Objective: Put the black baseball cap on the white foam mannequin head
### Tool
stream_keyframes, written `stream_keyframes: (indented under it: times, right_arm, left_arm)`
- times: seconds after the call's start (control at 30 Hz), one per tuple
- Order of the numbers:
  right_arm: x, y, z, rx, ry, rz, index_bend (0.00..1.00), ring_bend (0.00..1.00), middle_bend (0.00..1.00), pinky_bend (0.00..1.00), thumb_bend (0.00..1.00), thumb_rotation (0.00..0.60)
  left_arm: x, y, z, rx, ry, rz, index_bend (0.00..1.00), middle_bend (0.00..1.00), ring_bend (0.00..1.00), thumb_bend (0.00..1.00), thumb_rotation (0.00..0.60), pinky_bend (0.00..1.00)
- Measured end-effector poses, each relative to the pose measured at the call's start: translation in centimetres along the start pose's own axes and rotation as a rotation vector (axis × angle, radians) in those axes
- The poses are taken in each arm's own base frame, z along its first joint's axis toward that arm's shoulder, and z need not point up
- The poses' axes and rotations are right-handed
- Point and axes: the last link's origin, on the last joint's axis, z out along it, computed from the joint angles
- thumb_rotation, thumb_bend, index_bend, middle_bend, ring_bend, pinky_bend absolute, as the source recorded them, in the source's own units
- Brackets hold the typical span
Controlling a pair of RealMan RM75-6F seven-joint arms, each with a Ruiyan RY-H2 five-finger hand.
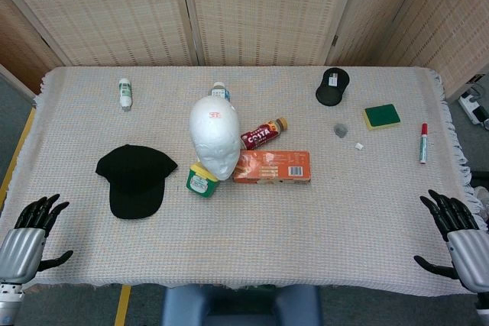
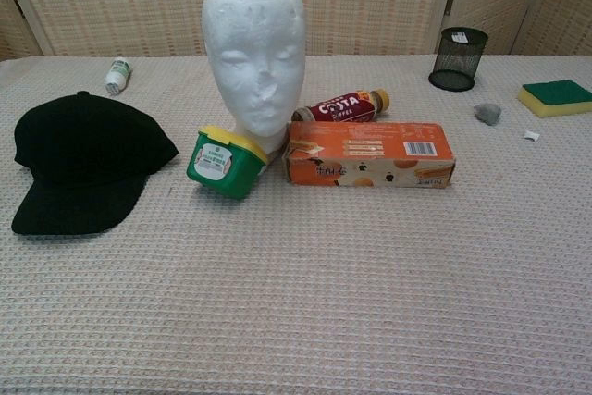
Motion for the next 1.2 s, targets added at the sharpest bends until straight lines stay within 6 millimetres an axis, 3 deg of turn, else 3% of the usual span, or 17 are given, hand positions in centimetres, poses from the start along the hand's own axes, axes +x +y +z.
stream_keyframes:
  times: [0.17, 0.27, 0.33, 0.43, 0.5, 0.57, 0.73, 0.9, 1.03, 1.2]
  right_arm:
    - [-0.3, -0.2, 0.2, 0.004, -0.009, 0.000, 0.00, 0.00, 0.00, 0.00, 0.03, 0.600]
    - [-0.4, -0.2, 0.4, 0.006, -0.019, 0.002, 0.00, 0.00, 0.00, 0.00, 0.03, 0.600]
    - [-0.4, -0.4, 0.5, 0.013, -0.024, 0.006, 0.00, 0.00, 0.00, 0.00, 0.03, 0.600]
    - [-0.5, -0.6, 0.5, 0.019, -0.025, 0.006, 0.00, 0.00, 0.00, 0.00, 0.03, 0.600]
    - [-0.5, -0.6, 0.5, 0.021, -0.026, 0.006, 0.00, 0.00, 0.00, 0.00, 0.03, 0.600]
    - [-0.6, -0.8, 0.5, 0.028, -0.032, 0.008, 0.00, 0.00, 0.00, 0.00, 0.03, 0.600]
    - [-1.2, -1.1, 0.9, 0.033, -0.055, -0.003, 0.00, 0.00, 0.00, 0.00, 0.03, 0.600]
    - [-1.1, -1.1, 0.9, 0.031, -0.049, -0.005, 0.00, 0.00, 0.00, 0.00, 0.03, 0.600]
    - [-1.0, -1.0, 0.9, 0.024, -0.045, -0.003, 0.00, 0.00, 0.00, 0.00, 0.03, 0.600]
    - [-1.0, -1.0, 1.0, 0.020, -0.048, -0.004, 0.00, 0.00, 0.00, 0.00, 0.03, 0.600]
  left_arm:
    - [-0.3, 0.3, -0.2, -0.010, -0.019, -0.009, 0.17, 0.10, 0.00, 0.03, 0.600, 0.13]
    - [-0.6, 1.0, -0.4, -0.044, -0.031, -0.054, 0.19, 0.23, 0.06, 0.03, 0.600, 0.19]
    - [-1.1, 1.7, -0.5, -0.090, -0.028, -0.077, 0.23, 0.42, 0.21, 0.03, 0.600, 0.36]
    - [-2.1, 2.4, -0.6, -0.153, -0.005, -0.079, 0.28, 0.61, 0.42, 0.04, 0.600, 0.58]
    - [-3.0, 2.8, -0.6, -0.184, 0.018, -0.082, 0.37, 0.87, 0.73, 0.06, 0.600, 0.84]
    - [-3.9, 3.3, -0.7, -0.216, 0.040, -0.096, 0.47, 1.00, 0.93, 0.09, 0.600, 0.99]
    - [-7.3, 3.8, -0.2, -0.282, 0.067, -0.135, 0.55, 1.00, 1.00, 0.13, 0.600, 1.00]
    - [-10.5, 3.9, 1.3, -0.335, 0.070, -0.093, 0.57, 1.00, 1.00, 0.26, 0.600, 1.00]
    - [-12.7, 5.0, 2.9, -0.373, 0.088, -0.062, 0.56, 1.00, 1.00, 0.30, 0.600, 1.00]
    - [-13.9, 6.3, 4.7, -0.398, 0.137, -0.025, 0.50, 1.00, 1.00, 0.31, 0.600, 1.00]
